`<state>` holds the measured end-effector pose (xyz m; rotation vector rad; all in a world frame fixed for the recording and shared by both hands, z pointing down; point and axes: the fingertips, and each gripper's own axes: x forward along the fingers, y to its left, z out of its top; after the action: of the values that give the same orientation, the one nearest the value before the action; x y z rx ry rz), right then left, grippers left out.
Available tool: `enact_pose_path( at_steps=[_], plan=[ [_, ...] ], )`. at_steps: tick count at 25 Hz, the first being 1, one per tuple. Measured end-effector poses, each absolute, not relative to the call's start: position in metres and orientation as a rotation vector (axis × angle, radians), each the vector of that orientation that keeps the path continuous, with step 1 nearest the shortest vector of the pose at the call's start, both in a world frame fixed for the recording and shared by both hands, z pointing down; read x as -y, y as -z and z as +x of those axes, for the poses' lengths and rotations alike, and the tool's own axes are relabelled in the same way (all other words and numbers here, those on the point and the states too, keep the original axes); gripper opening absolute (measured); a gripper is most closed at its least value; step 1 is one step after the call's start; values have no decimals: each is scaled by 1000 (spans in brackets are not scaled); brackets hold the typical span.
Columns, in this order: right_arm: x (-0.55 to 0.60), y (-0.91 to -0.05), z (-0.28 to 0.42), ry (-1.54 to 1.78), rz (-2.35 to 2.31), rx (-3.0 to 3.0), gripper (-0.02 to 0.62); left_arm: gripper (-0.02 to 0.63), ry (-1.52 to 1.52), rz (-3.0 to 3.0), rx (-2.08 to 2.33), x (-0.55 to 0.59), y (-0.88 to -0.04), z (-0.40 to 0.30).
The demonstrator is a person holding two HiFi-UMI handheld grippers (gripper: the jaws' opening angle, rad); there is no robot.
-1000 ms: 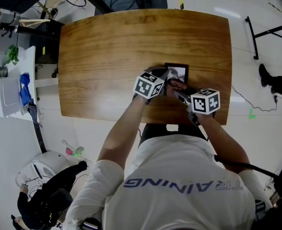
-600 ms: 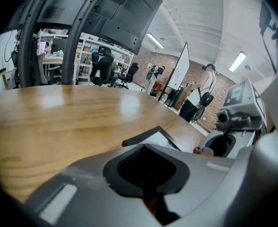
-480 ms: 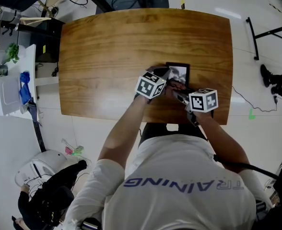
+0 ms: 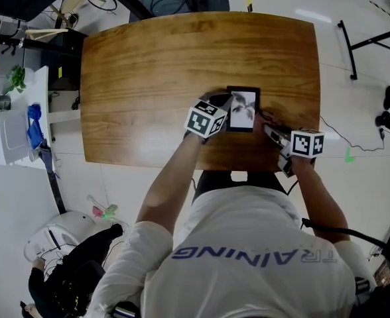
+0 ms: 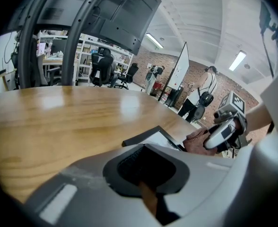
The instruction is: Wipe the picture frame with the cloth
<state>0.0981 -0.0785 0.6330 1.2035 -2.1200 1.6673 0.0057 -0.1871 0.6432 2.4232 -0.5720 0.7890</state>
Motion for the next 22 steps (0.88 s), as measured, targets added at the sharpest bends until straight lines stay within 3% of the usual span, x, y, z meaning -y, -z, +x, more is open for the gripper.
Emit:
enact_pose_path(
  at_steps=[9, 16, 22],
  plan=[
    [102, -592, 102, -1397, 1296, 2326, 118, 6, -746, 2462, 671, 191, -635, -5],
    [144, -482, 163, -875, 1673, 2484, 117, 6, -393, 2605, 931, 190, -506, -53],
    [161, -398, 188, -560, 1822, 2532, 114, 6, -265, 2687, 1042, 199, -425, -76]
  ],
)
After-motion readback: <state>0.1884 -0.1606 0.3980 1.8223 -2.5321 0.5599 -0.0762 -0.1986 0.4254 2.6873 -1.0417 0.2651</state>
